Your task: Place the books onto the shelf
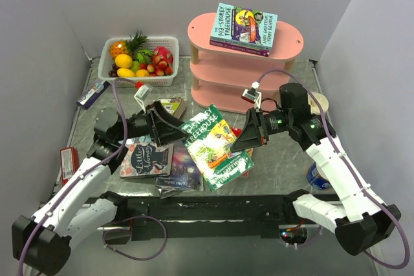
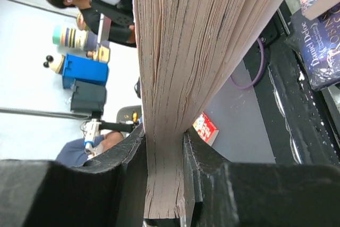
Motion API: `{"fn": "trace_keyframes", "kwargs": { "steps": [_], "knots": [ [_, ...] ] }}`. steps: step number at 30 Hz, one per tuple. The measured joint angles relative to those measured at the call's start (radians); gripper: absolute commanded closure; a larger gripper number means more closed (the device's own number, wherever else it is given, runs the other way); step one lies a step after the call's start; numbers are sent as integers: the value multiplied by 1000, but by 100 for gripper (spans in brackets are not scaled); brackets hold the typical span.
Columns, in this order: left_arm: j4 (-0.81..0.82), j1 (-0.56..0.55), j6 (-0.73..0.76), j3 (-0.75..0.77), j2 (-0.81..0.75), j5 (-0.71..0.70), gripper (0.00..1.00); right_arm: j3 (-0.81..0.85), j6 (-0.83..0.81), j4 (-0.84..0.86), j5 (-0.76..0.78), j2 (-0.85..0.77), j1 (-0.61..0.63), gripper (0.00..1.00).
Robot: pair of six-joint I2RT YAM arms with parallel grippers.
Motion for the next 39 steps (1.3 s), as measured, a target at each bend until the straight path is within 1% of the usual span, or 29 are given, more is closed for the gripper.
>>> {"fn": "trace_keyframes", "kwargs": {
  "steps": [2,3,4,6,7,9,10,11,12,13,14,15,16,18,19,22,24,29,33,39],
  "knots": [
    [59,0,-33,0,29,28,12,6,-12,-18,0,3,11,100],
    [87,0,-52,0,46,39,17,13,-20,-26,0,5,17,100],
    [120,0,-74,0,62,52,27,18,-27,-32,0,7,23,100],
    [185,0,-122,-1,94,73,37,32,-42,-44,0,11,32,100],
    [218,0,-141,-1,108,82,49,39,-49,-52,0,14,36,100],
    [267,0,-176,-1,128,105,64,56,-63,-69,2,24,43,100],
    [290,0,-190,-1,134,112,84,67,-74,-80,9,32,46,100],
    [307,0,-201,0,137,122,96,75,-81,-92,10,39,49,100],
    [319,0,-213,0,137,129,99,84,-94,-108,14,45,52,100],
    [332,0,-219,0,137,140,99,95,-106,-126,15,53,55,93],
    [340,0,-222,1,136,146,99,104,-117,-144,18,57,58,84],
    [342,0,-222,3,134,148,99,118,-128,-167,30,60,58,72],
    [337,0,-221,8,134,145,99,141,-140,-196,46,64,61,55],
    [317,0,-214,23,126,133,99,193,-157,-246,89,71,66,42],
    [294,-1,-201,34,116,118,99,224,-159,-263,133,72,67,34],
    [238,-7,-168,76,79,51,99,324,-152,-268,298,61,69,29],
    [203,-12,-159,109,60,6,99,359,-135,-241,388,35,69,27],
    [142,-16,-159,217,69,-155,99,372,-61,-144,652,-100,68,25],
    [103,-24,-163,354,139,-261,99,370,-19,-43,827,-171,66,25],
    [97,-16,-148,652,366,-455,99,362,5,52,1035,-206,66,27]
  ]
}}
